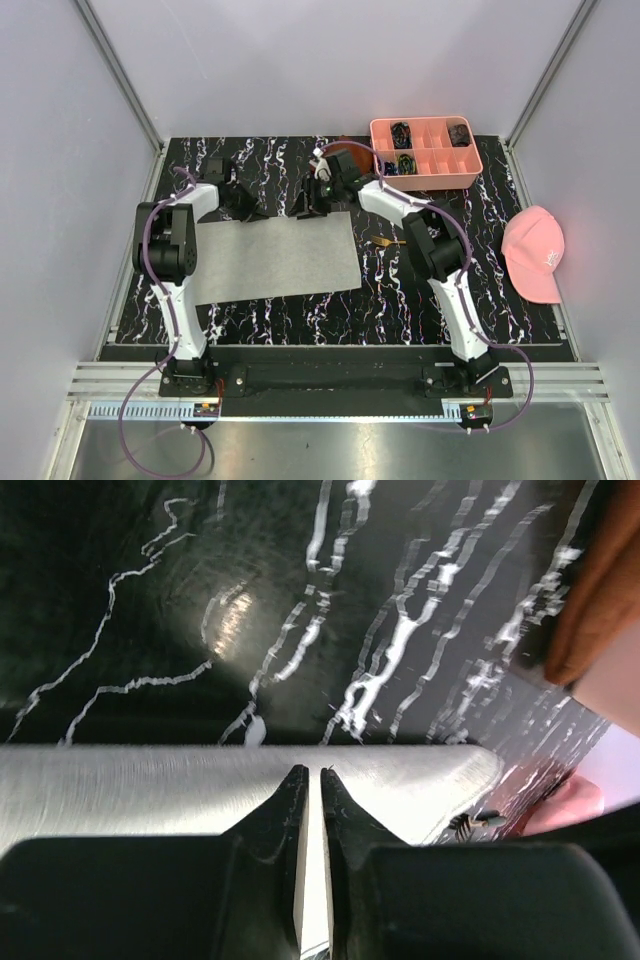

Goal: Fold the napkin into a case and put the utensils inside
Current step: Smooth out the rectangle-folded napkin at the center of the board.

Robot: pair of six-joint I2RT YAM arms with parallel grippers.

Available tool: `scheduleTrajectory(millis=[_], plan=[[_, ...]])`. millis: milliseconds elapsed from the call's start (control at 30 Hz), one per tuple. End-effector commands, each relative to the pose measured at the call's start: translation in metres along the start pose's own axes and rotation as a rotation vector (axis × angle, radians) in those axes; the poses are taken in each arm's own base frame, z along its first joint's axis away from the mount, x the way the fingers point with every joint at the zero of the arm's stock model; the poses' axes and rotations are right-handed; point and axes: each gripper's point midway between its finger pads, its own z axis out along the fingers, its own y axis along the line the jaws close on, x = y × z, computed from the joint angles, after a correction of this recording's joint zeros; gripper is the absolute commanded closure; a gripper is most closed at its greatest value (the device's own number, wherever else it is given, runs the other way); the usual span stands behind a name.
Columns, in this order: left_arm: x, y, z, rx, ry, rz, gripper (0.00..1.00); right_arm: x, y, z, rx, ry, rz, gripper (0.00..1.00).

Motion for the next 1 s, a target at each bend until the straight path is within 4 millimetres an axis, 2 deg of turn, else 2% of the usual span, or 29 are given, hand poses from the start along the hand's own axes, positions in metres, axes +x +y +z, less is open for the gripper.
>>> scheduleTrajectory(millis=[0,67,167,300,400,567,633,667,733,767,833,867,933,967], plan=[[-0.008,-0.012,0.010,0.066,-0.010,-0.026,0.89,-0.005,-0.011,0.015,-0.017,0.000,0.016,0.55],[-0.010,-0.012,0.013,0.064,-0.012,-0.025,0.90,-0.004,-0.018,0.019,-0.011,0.004,0.019,0.60],[-0.012,-0.002,0.019,0.030,-0.009,-0.029,0.90,-0.004,-0.029,0.022,0.002,0.006,0.029,0.62],[-0.010,0.013,0.026,-0.009,0.015,-0.059,0.91,-0.009,-0.051,0.013,0.032,-0.008,0.050,0.64],[-0.011,0.017,0.027,-0.011,0.023,-0.074,0.91,-0.011,-0.062,0.004,0.047,-0.016,0.060,0.64],[-0.018,0.024,0.025,-0.031,0.004,-0.069,0.91,-0.021,-0.082,-0.023,0.081,-0.052,0.078,0.64],[-0.020,0.026,0.023,-0.035,-0.001,-0.065,0.91,-0.017,-0.091,-0.031,0.096,-0.050,0.086,0.63],[-0.020,0.026,0.023,-0.037,-0.003,-0.061,0.91,-0.023,-0.094,-0.041,0.102,-0.068,0.089,0.62],[-0.024,0.024,0.019,-0.042,-0.018,-0.030,0.92,-0.018,-0.102,-0.051,0.126,-0.065,0.090,0.59],[-0.025,0.025,0.017,-0.054,-0.027,-0.020,0.92,-0.026,-0.099,-0.062,0.139,-0.089,0.074,0.56],[-0.033,0.019,0.005,-0.064,-0.064,0.017,0.90,-0.021,-0.100,-0.074,0.187,-0.074,0.049,0.53],[-0.035,0.011,-0.005,-0.051,-0.084,0.038,0.89,-0.026,-0.092,-0.085,0.209,-0.089,0.006,0.48],[-0.035,0.000,-0.017,-0.035,-0.098,0.066,0.84,-0.020,-0.088,-0.100,0.246,-0.080,0.006,0.43],[-0.035,-0.013,-0.031,-0.023,-0.127,0.106,0.81,-0.022,-0.083,-0.112,0.287,-0.102,-0.005,0.38]])
